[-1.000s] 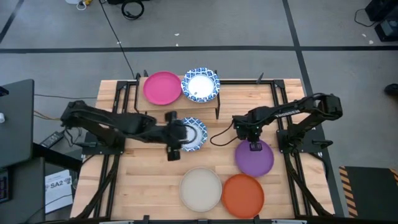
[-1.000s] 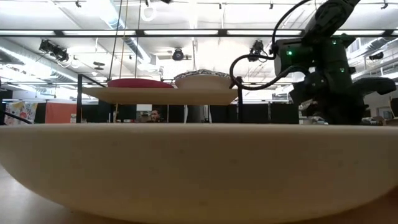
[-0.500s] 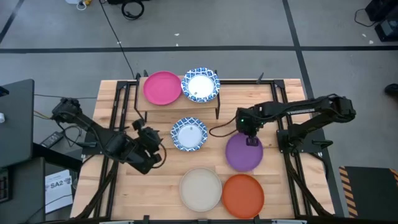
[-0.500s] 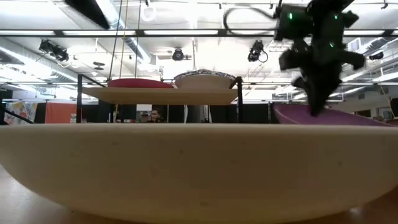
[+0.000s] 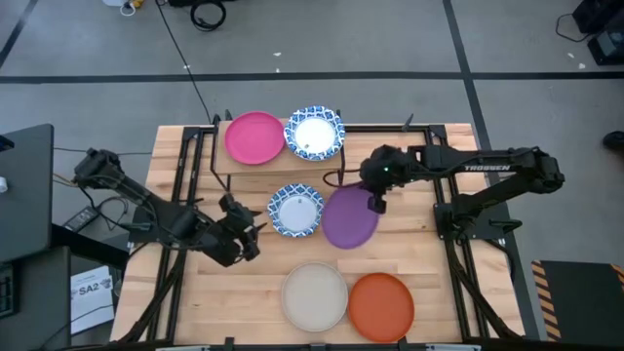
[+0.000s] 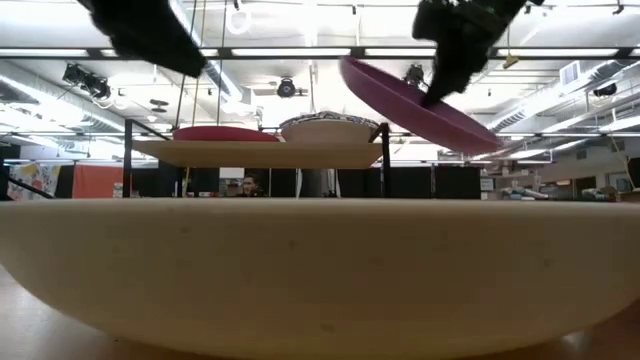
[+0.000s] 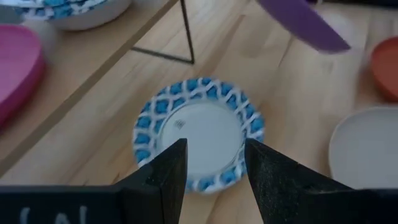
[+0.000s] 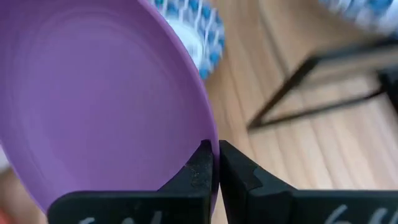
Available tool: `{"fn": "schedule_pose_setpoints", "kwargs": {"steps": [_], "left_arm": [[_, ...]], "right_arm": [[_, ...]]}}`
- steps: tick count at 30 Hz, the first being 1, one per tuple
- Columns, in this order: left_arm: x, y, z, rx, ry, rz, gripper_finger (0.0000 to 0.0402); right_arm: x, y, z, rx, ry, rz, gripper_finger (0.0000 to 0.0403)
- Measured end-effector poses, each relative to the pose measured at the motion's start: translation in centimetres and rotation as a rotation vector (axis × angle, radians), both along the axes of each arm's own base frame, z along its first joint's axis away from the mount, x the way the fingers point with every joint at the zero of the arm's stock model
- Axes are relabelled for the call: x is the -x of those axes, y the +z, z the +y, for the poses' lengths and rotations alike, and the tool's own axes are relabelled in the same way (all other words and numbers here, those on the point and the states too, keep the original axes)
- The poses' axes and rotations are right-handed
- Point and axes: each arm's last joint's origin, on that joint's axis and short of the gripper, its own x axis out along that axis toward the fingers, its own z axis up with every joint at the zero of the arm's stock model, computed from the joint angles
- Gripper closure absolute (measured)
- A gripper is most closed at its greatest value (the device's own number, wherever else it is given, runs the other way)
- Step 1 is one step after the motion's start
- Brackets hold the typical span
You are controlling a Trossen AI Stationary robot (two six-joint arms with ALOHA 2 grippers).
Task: Place and stack plates onto a shelf
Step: Stack the purple plate on top of the pink plate on the shelf
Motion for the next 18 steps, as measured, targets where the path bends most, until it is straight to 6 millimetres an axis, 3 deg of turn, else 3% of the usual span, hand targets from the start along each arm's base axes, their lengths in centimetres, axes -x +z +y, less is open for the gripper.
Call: {"fn": "schedule_pose_setpoints", "kwargs": {"steps": [7,18], "left_arm": [[-1.6,0.8,1.1,0.005,0.006,-0.088,0.0235],[-2.9,1.7,2.2,-0.005,-0.016,-0.157,0.0235]], "right_arm": [[-1.8,1.1,0.3,0.074,-0.079,-0.189,0.0383],[-2.6,1.8,0.7,0.228,-0.355,-0.313,0.0383]]}}
